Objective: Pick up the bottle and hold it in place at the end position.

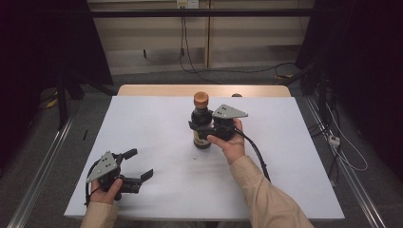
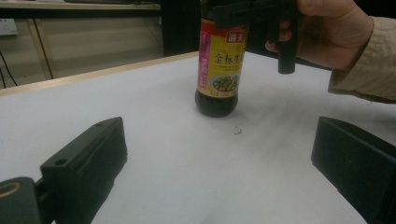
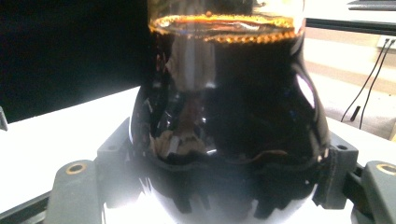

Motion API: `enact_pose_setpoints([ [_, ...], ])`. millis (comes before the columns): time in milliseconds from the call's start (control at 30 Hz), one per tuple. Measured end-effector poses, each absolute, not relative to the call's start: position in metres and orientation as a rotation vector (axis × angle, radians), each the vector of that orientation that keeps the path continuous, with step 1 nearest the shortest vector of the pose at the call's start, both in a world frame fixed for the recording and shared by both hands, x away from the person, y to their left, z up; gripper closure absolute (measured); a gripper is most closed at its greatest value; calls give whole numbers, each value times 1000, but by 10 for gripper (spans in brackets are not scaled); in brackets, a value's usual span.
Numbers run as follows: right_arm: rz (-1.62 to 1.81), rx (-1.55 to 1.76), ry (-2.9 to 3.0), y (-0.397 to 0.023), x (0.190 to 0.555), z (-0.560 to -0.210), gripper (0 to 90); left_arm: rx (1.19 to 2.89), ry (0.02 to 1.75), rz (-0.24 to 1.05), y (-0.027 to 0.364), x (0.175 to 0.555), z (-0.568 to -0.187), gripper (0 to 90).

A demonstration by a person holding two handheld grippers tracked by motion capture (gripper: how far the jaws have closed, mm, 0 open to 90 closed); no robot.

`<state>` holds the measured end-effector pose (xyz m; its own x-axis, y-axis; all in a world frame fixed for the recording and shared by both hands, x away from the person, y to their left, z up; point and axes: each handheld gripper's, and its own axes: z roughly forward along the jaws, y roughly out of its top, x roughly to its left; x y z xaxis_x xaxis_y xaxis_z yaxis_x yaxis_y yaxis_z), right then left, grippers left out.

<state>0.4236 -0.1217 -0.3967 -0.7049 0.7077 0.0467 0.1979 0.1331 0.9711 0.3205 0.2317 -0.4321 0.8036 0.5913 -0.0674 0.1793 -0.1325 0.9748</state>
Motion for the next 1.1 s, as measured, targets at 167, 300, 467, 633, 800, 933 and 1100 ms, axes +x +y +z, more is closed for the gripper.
enact_pose_setpoints([
  [167, 1614, 892, 1990, -125, 426, -398, 259, 1700, 609, 394, 232, 321, -432, 33],
  [300, 1617, 903, 1982, -128, 427, -399, 259, 1703, 607, 395, 232, 320, -432, 33],
  [467, 1615, 896, 1977, -127, 427, -400, 259, 1703, 609, 390, 231, 320, -433, 33],
  [633, 1606, 890, 1982, -127, 426, -400, 258, 1701, 614, 374, 231, 321, -434, 33],
  [800, 1593, 872, 1990, -127, 426, -400, 258, 1706, 613, 371, 230, 322, -434, 33],
  [933, 1578, 862, 2000, -128, 426, -399, 260, 1696, 624, 369, 229, 324, -432, 33],
  [1100, 1573, 861, 2001, -128, 425, -399, 260, 1702, 624, 376, 226, 327, -428, 33],
])
